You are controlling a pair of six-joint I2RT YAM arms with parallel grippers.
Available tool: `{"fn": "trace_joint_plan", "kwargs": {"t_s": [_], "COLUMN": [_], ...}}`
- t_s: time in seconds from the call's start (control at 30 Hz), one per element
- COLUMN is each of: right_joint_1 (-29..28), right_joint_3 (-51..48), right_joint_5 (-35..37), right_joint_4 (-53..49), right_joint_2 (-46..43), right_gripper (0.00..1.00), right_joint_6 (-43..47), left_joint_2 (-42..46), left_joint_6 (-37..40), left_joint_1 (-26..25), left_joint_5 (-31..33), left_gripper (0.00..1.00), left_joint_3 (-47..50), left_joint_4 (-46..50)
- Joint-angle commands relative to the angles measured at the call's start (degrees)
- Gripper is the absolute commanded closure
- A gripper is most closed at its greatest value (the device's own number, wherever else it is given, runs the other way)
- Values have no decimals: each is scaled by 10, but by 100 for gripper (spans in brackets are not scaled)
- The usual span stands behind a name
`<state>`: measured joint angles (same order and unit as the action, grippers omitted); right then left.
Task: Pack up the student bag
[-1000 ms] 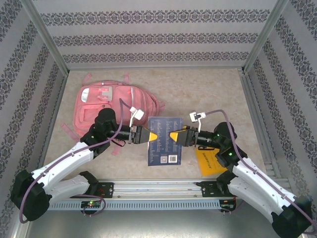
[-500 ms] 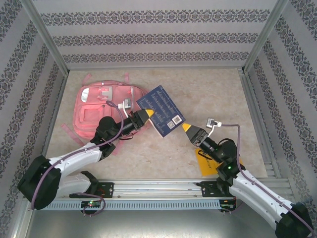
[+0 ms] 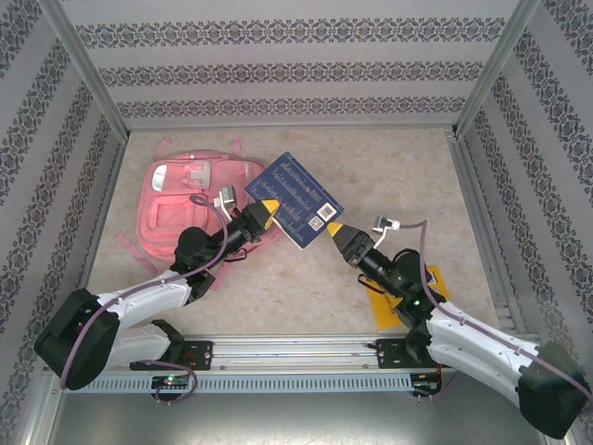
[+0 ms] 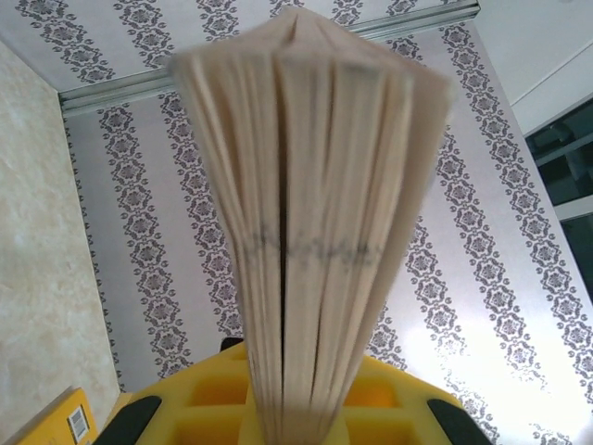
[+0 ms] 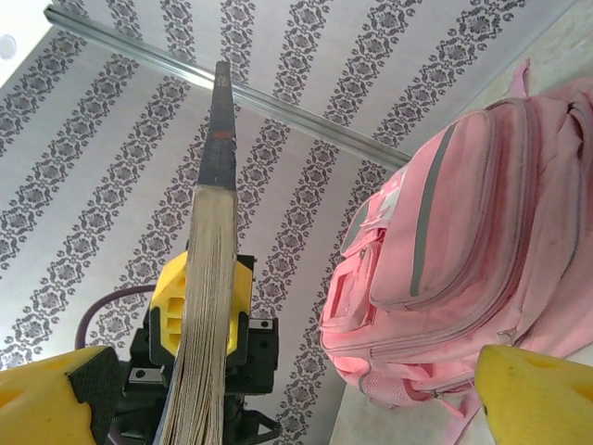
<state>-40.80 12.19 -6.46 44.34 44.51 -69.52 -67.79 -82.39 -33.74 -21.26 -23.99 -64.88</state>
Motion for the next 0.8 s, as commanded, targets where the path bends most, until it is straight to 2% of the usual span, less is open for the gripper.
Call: {"fn": "trace_joint_plan", "kwargs": {"t_s": [0.0,0.23,0.43,0.53,0.63,0.77], "right_joint_1": [-12,-35,-47,-49,-50,-50], "right_joint_3": [42,100,109,108,111,110], "right_joint_5": [-1,-6,6,18,24,32], "right_joint_4": [74,107,119,115,100,88], "right_joint_2": [37,108,139,137,138,141], "right_gripper": [4,14,32,49,60,64], "right_joint_6": [12,6,-14,-13,-15,-17], "left_joint_2": [1,4,4,-2,-8,-15], "left_joint_6": [-8,7,18,20,22,26], "left_joint_1": [4,4,4,4,4,4], "left_joint_5": [4,7,7,5,1,-7], "left_gripper": [100,100,100,100,100,100], "left_joint_3": [-3,6,11,10,10,10], "left_joint_4": [-65,-47,-37,-33,-39,-39]}}
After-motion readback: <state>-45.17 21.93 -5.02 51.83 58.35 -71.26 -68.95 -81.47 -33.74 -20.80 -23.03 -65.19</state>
